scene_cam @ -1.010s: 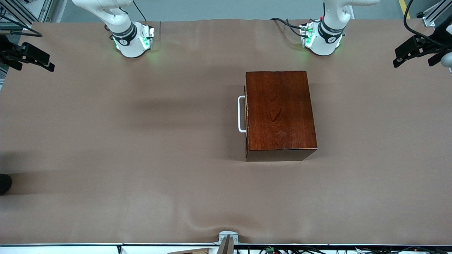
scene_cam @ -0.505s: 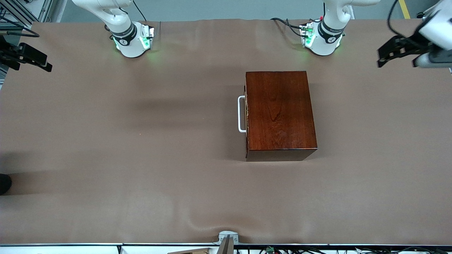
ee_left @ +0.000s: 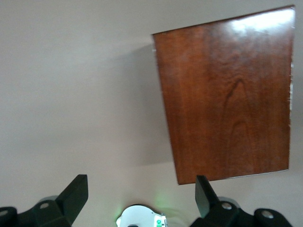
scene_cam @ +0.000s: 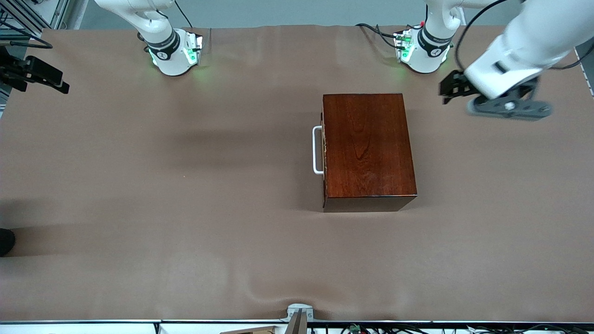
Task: Open drawer, take yellow block, close drawer
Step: 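Reach the left gripper to the white drawer handle of the box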
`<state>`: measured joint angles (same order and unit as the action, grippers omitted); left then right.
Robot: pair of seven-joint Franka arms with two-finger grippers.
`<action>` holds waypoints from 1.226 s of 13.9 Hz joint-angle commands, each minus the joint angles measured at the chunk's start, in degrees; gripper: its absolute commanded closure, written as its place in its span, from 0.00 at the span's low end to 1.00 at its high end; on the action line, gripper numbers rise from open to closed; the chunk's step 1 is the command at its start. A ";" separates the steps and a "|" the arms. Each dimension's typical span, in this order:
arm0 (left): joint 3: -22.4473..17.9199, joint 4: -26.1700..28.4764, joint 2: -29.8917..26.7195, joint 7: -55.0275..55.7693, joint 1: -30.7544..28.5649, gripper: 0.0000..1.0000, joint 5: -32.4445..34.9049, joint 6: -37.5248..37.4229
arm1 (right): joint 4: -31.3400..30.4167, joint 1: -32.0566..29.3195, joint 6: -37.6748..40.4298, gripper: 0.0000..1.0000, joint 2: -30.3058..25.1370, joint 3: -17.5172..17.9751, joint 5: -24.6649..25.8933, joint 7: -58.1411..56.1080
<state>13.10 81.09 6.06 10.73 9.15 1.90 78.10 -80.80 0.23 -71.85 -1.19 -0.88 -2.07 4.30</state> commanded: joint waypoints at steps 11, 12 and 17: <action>-2.89 -15.25 24.77 28.61 27.12 0.00 3.99 9.51 | -0.33 -1.11 0.13 0.00 -0.57 0.79 0.57 -0.61; -4.90 -16.83 26.62 32.30 30.28 0.00 3.99 10.14 | -0.33 -1.11 0.13 0.00 -0.57 0.79 0.49 -0.61; -10.99 -19.83 31.56 41.04 38.75 0.00 3.73 13.74 | -0.33 -1.20 0.22 0.00 -0.57 0.70 0.48 -0.52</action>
<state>3.56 64.67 35.64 50.02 46.73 4.38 91.73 -80.81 0.19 -71.84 -1.19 -0.93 -2.07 4.30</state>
